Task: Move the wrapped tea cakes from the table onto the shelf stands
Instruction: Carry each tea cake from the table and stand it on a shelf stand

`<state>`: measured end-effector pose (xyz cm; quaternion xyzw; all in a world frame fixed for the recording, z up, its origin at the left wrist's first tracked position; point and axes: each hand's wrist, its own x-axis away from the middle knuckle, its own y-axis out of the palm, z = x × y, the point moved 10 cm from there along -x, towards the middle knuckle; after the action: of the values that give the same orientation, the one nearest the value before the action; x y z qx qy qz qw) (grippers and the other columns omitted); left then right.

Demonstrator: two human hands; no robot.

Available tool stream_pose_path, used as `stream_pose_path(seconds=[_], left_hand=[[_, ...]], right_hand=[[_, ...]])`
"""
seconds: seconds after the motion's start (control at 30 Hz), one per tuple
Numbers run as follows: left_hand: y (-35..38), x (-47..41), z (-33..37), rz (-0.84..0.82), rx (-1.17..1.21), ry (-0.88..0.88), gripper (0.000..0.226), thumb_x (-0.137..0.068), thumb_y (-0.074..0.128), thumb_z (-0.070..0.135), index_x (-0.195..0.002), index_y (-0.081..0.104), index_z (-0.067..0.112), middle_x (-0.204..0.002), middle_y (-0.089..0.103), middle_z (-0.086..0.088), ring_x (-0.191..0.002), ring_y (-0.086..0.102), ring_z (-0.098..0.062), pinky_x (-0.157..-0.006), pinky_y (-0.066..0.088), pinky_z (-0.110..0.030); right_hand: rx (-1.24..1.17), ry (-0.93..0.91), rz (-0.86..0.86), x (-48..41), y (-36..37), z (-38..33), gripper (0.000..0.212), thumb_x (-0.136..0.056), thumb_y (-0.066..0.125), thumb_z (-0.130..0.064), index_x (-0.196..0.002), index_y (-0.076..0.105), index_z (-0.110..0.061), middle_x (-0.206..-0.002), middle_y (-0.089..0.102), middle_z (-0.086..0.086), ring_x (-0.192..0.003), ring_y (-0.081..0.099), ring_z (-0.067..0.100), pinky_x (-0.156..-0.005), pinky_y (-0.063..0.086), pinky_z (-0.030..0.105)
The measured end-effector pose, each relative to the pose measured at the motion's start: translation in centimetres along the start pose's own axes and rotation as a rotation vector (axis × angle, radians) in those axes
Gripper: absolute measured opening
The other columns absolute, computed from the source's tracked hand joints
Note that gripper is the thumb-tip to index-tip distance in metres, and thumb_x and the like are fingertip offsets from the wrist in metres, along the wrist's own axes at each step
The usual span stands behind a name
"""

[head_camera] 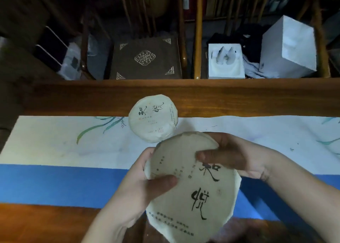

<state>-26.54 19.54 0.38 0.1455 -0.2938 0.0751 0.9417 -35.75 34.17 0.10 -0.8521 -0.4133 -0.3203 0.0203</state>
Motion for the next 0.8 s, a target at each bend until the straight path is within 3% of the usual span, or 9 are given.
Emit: stream_pose_path(seconds=[0.1, 0.2, 0.33, 0.4, 0.47, 0.53, 0.63, 0.73, 0.8], left_hand=[[-2.2, 3.7, 0.8, -0.015, 0.201, 0.031, 0.078, -0.044, 0.100, 0.022, -0.117, 0.074, 0.023, -0.114, 0.076, -0.021, -0.099, 0.076, -0.038, -0.072, 0.063, -0.041], [-5.7, 7.9, 1.1, 0.096, 0.240, 0.105, 0.086, -0.039, 0.100, 0.044, -0.120, 0.073, 0.031, -0.116, 0.077, -0.017, -0.101, 0.076, -0.034, -0.072, 0.062, -0.037], [-10.1, 12.6, 0.0, 0.285, 0.362, 0.147, 0.062, -0.062, 0.090, 0.026, -0.121, 0.073, 0.014, -0.117, 0.075, -0.026, -0.105, 0.073, -0.044, -0.089, 0.059, -0.058], [-12.4, 14.5, -0.1, 0.316, 0.430, 0.189, 0.040, -0.077, 0.072, 0.014, -0.117, 0.075, 0.013, -0.118, 0.074, -0.027, -0.105, 0.073, -0.046, -0.090, 0.057, -0.062], [-15.7, 16.6, 0.3, 0.355, 0.513, 0.261, 0.042, -0.077, 0.070, 0.008, -0.119, 0.073, 0.009, -0.118, 0.074, -0.028, -0.105, 0.073, -0.045, -0.082, 0.061, -0.058], [-19.5, 19.1, 0.9, 0.414, 0.570, 0.348, 0.042, -0.073, 0.072, 0.007, -0.115, 0.075, 0.011, -0.116, 0.075, -0.026, -0.101, 0.075, -0.041, -0.078, 0.063, -0.051], [-26.1, 23.7, 2.0, 0.511, 0.613, 0.500, 0.033, -0.078, 0.065, 0.009, -0.103, 0.082, 0.023, -0.112, 0.079, -0.016, -0.097, 0.078, -0.029, -0.076, 0.064, -0.042], [-32.8, 29.0, 2.4, 0.592, 0.697, 0.600, 0.048, -0.079, 0.058, 0.008, -0.125, 0.070, 0.017, -0.115, 0.079, -0.014, -0.100, 0.077, -0.028, -0.075, 0.064, -0.039], [-36.6, 32.6, 2.4, 0.634, 0.751, 0.658, 0.060, -0.077, 0.064, 0.005, -0.137, 0.059, 0.012, -0.122, 0.075, -0.018, -0.105, 0.075, -0.031, -0.079, 0.064, -0.041]], right_hand=[[0.040, -0.066, -0.089, -1.2, 3.9, -2.3, 0.026, -0.076, 0.080, -0.025, -0.100, 0.078, -0.017, -0.107, 0.071, 0.034, -0.097, 0.070, 0.048, -0.088, 0.058, 0.060], [0.152, -0.152, -0.117, -2.5, 7.9, -5.0, 0.015, -0.081, 0.073, -0.015, -0.086, 0.079, -0.029, -0.082, 0.078, 0.006, -0.074, 0.074, 0.019, -0.064, 0.060, 0.031], [0.312, -0.189, -0.178, -4.2, 15.2, -8.4, 0.020, -0.088, 0.071, -0.012, -0.077, 0.074, -0.029, -0.069, 0.076, -0.006, -0.064, 0.073, 0.007, -0.058, 0.057, 0.020], [0.381, -0.175, -0.235, -5.0, 19.5, -9.8, 0.019, -0.089, 0.071, -0.015, -0.078, 0.075, -0.030, -0.073, 0.077, -0.004, -0.067, 0.074, 0.009, -0.060, 0.059, 0.023], [0.393, -0.133, -0.290, -5.6, 23.6, -10.6, 0.012, -0.089, 0.071, -0.017, -0.101, 0.074, -0.020, -0.091, 0.080, 0.005, -0.084, 0.077, 0.020, -0.071, 0.063, 0.033], [0.263, -0.100, -0.330, -6.2, 27.5, -10.7, 0.044, -0.085, 0.071, -0.021, -0.127, 0.064, -0.014, -0.115, 0.075, 0.017, -0.104, 0.073, 0.032, -0.085, 0.061, 0.040], [-0.010, -0.157, -0.223, -6.3, 33.3, -10.1, 0.074, -0.070, 0.083, -0.045, -0.138, 0.059, -0.027, -0.129, 0.070, 0.015, -0.117, 0.068, 0.030, -0.092, 0.058, 0.042], [-0.090, -0.201, 0.001, -5.9, 40.3, -6.8, 0.050, -0.082, 0.065, -0.041, -0.131, 0.062, -0.033, -0.120, 0.075, 0.000, -0.110, 0.072, 0.018, -0.072, 0.063, 0.038], [-0.178, -0.147, -0.041, -5.6, 47.5, -4.6, 0.050, -0.079, 0.062, -0.033, -0.129, 0.061, -0.032, -0.112, 0.079, 0.000, -0.095, 0.077, 0.016, -0.057, 0.062, 0.033]])
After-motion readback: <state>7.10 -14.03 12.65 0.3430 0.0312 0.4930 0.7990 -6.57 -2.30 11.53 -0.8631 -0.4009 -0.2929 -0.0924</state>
